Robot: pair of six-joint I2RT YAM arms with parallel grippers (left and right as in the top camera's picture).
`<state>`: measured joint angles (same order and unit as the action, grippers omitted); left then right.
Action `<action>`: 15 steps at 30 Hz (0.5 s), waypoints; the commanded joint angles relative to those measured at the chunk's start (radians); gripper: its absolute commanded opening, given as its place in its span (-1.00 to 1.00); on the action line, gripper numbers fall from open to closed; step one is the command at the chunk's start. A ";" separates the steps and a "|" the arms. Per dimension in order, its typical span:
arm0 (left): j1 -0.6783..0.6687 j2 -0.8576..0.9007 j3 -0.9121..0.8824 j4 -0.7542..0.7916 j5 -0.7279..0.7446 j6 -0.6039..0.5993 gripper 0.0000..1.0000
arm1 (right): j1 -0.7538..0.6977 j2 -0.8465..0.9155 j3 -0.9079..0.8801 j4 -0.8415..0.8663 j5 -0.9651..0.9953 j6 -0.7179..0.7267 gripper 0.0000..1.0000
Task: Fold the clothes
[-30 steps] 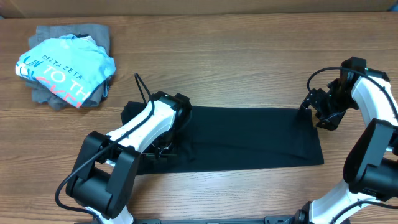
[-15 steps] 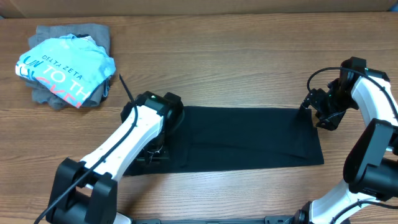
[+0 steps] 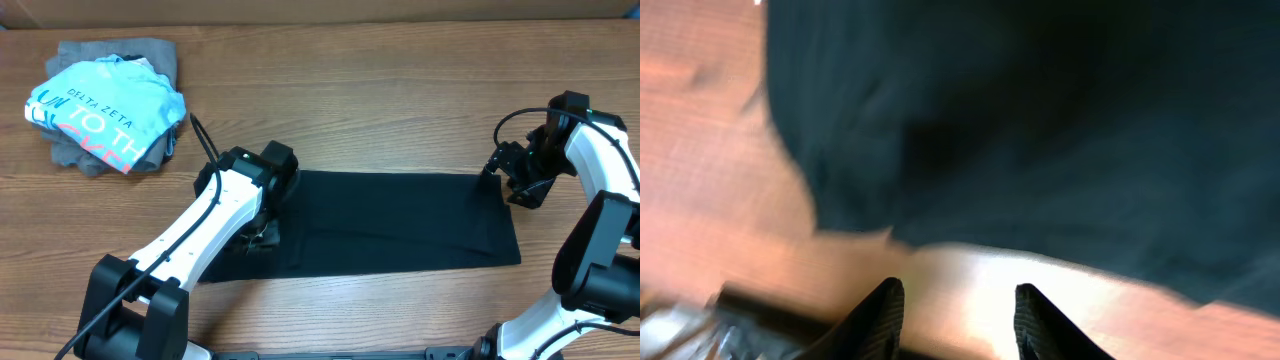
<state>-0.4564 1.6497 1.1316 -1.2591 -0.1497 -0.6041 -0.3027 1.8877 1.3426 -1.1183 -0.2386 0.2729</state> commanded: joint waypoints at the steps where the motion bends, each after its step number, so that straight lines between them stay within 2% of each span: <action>1: 0.005 -0.003 -0.005 0.080 0.050 0.095 -0.25 | -0.029 -0.032 0.028 -0.002 -0.108 -0.063 0.50; 3: 0.006 -0.002 -0.005 0.130 0.053 0.104 -0.26 | -0.050 -0.055 0.042 -0.002 -0.173 -0.080 0.49; 9: 0.035 -0.002 -0.047 0.222 0.042 0.106 -0.63 | -0.105 -0.182 0.053 0.008 -0.221 -0.103 0.52; 15: 0.097 -0.002 -0.222 0.354 0.038 0.111 -0.71 | -0.118 -0.241 0.051 -0.055 -0.158 -0.091 0.63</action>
<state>-0.3893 1.6497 0.9859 -0.9344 -0.1089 -0.5129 -0.4221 1.6588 1.3788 -1.1519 -0.4141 0.1864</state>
